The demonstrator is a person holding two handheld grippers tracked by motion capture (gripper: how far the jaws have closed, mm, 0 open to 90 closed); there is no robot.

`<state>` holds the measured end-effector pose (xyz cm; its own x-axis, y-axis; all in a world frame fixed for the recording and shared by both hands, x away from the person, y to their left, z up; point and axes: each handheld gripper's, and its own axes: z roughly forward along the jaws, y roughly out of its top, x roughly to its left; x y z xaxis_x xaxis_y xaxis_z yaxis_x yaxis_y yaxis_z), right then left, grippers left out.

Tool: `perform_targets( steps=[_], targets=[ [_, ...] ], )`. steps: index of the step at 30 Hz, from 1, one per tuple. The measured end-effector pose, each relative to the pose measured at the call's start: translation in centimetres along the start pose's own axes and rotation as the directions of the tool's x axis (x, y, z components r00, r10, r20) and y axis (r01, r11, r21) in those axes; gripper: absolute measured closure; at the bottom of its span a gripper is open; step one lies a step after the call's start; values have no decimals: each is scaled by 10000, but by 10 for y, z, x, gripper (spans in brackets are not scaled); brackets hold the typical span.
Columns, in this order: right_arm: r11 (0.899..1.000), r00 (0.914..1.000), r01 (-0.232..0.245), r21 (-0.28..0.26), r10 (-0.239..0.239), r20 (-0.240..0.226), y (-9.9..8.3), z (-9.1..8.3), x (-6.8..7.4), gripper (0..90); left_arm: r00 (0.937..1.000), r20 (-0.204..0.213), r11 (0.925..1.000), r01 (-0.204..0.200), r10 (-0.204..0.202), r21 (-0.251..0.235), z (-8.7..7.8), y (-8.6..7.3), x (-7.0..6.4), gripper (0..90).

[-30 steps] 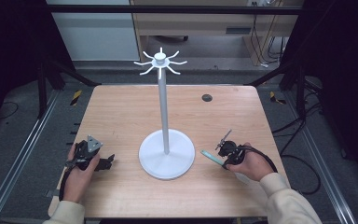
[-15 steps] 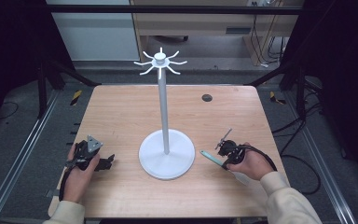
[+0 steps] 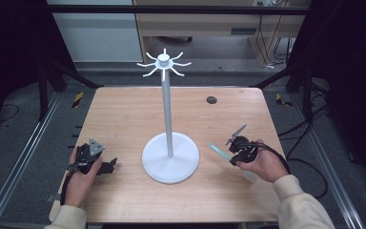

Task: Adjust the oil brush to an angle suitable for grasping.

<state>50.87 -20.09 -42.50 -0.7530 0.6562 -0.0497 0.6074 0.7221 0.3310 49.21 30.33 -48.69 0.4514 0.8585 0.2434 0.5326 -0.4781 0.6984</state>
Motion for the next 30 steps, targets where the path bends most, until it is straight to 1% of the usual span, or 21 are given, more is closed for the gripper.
perform_targets(
  steps=[3, 5, 6, 7, 8, 9, 12, 13, 14, 15, 16, 18, 24, 27, 28, 29, 30],
  targets=[
    [9993, 9998, -89, -357, 94, 146, 1, -10, -2, 823, 10000, -4, 10000, -2, 2, -4, 0, 0, 0, 30],
    [9975, 9996, -116, -690, 133, 237, 2, -18, -2, 823, 10000, -6, 10000, 3, -3, -2, 0, 0, 0, 31],
    [9975, 9996, -116, -690, 133, 237, 2, -18, -2, 823, 10000, -6, 10000, 3, -3, -2, 0, 0, 0, 30],
    [9946, 9992, -151, -1027, 188, 350, 4, -27, -3, 823, 10000, 5, 10000, -17, 17, 17, 0, 0, 0, 30],
    [9946, 9992, -151, -1027, 188, 350, 4, -27, -3, 823, 10000, 5, 10000, -17, 17, 17, 0, 0, 0, 30],
    [9910, 9986, -196, -1323, 258, 459, 5, -33, -3, 823, 10000, 5, 10000, -27, 27, 23, 0, 0, 0, 31],
    [9847, 9976, -266, -1723, 373, 591, 6, -41, -5, 823, 10000, 15, 10000, -13, 13, -9, 0, 0, 0, 30],
    [9847, 9976, -266, -1723, 373, 591, 6, -41, -5, 823, 10000, 15, 10000, -13, 13, -9, 0, 0, 0, 31],
    [9824, 9969, -283, -1845, 412, 666, 5, -44, -5, 823, 10000, 24, 10000, -21, 21, -1, 0, 0, 0, 31],
    [9744, 9960, -389, -2216, 556, 694, 5, -48, -4, 823, 10000, 23, 10000, -13, 13, -6, 0, 0, -1, 30],
    [9704, 9954, -516, -2361, 690, 661, 5, -50, -4, 823, 10000, 20, 10000, -14, 14, 8, 1, 0, -1, 30],
    [9635, 9950, -527, -2624, 729, 677, 5, -53, -4, 823, 10000, 14, 10000, -35, 35, 25, 0, 0, -1, 31],
    [9457, 9944, -505, -3211, 774, 718, 7, -62, -2, 823, 10000, 12, 10000, -26, 26, 33, 1, 0, 0, 30],
    [9347, 9940, -514, -3518, 820, 728, 8, -67, 0, 823, 10000, 15, 10000, -26, 26, 35, 1, 0, -1, 30],
    [9347, 9940, -514, -3518, 820, 728, 8, -67, 0, 823, 10000, 22, 10000, -29, 29, 44, 1, 0, -1, 30],
    [9273, 9942, -485, -3713, 805, 713, 9, -70, 0, 823, 10000, 22, 10000, -42, 42, 55, 1, 0, -1, 30],
    [9231, 9940, -492, -3813, 826, 715, 9, -72, 1, 823, 10000, 24, 10000, -42, 42, 65, 1, 0, -1, 30]
  ],
)
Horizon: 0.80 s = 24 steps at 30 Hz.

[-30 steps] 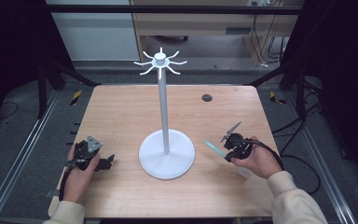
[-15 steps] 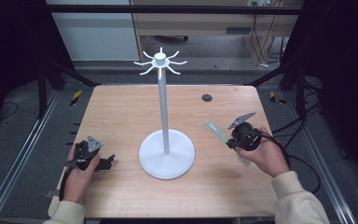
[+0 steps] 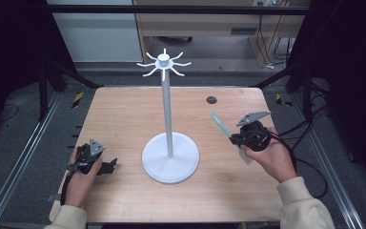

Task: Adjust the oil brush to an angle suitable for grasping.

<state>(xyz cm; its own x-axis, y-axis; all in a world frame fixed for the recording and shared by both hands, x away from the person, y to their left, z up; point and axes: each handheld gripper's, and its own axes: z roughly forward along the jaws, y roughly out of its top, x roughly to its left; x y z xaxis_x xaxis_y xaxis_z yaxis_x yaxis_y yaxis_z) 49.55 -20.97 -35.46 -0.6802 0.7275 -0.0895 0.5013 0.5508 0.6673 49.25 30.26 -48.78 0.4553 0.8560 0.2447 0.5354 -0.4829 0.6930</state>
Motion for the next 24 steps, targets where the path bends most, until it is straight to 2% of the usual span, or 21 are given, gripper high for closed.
perform_targets(
  steps=[14, 15, 19, 24],
  targets=[
    [9926, 9999, -17, -1216, 34, 140, 11, -19, 4, 823, 10000, 17, 10000, -12, 12, 19, 0, 0, 0, 30],
    [9898, 9999, -75, -1423, 87, 78, 13, -23, 4, 823, 10000, 13, 10000, -8, 8, 18, 0, 0, 0, 30],
    [9856, 9999, -131, -1687, 132, -6, 16, -27, 5, 823, 10000, 26, 10000, -23, 22, 29, 0, 0, 0, 31],
    [9757, 9998, -155, -2185, 129, -133, 20, -34, 9, 823, 10000, 24, 10000, -16, 15, 35, 0, 0, 0, 30]
  ],
)
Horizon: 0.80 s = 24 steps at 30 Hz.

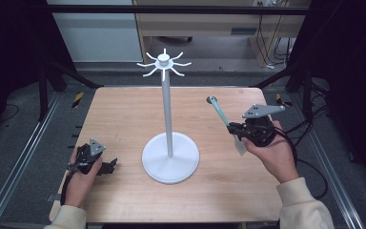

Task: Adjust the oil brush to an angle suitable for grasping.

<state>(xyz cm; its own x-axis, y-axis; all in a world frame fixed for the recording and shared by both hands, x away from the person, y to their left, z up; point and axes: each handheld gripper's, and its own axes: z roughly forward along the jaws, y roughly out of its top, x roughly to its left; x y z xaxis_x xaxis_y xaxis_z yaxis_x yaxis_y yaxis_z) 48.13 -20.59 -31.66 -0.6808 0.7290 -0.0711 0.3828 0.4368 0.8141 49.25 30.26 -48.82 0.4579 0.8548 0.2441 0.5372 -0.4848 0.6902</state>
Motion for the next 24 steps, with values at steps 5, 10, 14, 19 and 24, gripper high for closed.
perform_targets(
  steps=[5, 10, 14, 19, 24],
  targets=[
    [9992, 10000, 6, -395, -8, -58, 5, -5, 4, 823, 10000, -3, 10000, -16, 16, -10, 0, 0, 0, 30],
    [9975, 10000, 36, -712, -34, 22, 8, -7, 6, 823, 10000, 5, 10000, -43, 43, 53, 0, 0, -1, 31],
    [9945, 10000, -42, -1051, 42, -1, 11, -9, 8, 823, 10000, -1, 10000, -37, 37, 53, 0, 0, -1, 30],
    [9917, 9999, -137, -1275, 129, -69, 13, -12, 10, 823, 10000, 10, 10000, -71, 71, 48, 1, 0, -1, 30],
    [9860, 9996, -267, -1643, 242, -173, 15, -15, 11, 823, 10000, 2, 10000, -52, 52, 57, 1, 0, -1, 30]
  ],
)
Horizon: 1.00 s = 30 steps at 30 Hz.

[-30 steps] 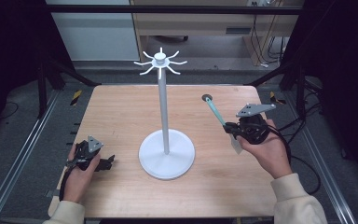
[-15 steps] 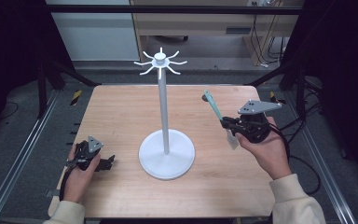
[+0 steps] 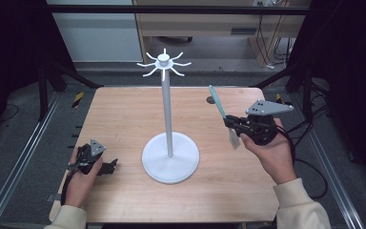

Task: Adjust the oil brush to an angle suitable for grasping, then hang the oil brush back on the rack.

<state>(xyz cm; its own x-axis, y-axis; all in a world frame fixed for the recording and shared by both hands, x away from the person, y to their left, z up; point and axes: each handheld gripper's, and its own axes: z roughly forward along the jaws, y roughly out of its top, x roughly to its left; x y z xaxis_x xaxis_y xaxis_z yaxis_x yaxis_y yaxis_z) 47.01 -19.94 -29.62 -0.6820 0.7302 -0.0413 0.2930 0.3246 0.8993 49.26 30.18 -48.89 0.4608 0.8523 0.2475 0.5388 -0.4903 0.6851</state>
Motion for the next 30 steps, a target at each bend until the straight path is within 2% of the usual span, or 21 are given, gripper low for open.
perform_targets(
  steps=[30],
  targets=[
    [9946, 9982, -110, -1036, 48, -605, 16, -13, 16, 823, 10000, -5, 9999, -35, 35, 94, 0, 0, 0, 30]
  ],
)
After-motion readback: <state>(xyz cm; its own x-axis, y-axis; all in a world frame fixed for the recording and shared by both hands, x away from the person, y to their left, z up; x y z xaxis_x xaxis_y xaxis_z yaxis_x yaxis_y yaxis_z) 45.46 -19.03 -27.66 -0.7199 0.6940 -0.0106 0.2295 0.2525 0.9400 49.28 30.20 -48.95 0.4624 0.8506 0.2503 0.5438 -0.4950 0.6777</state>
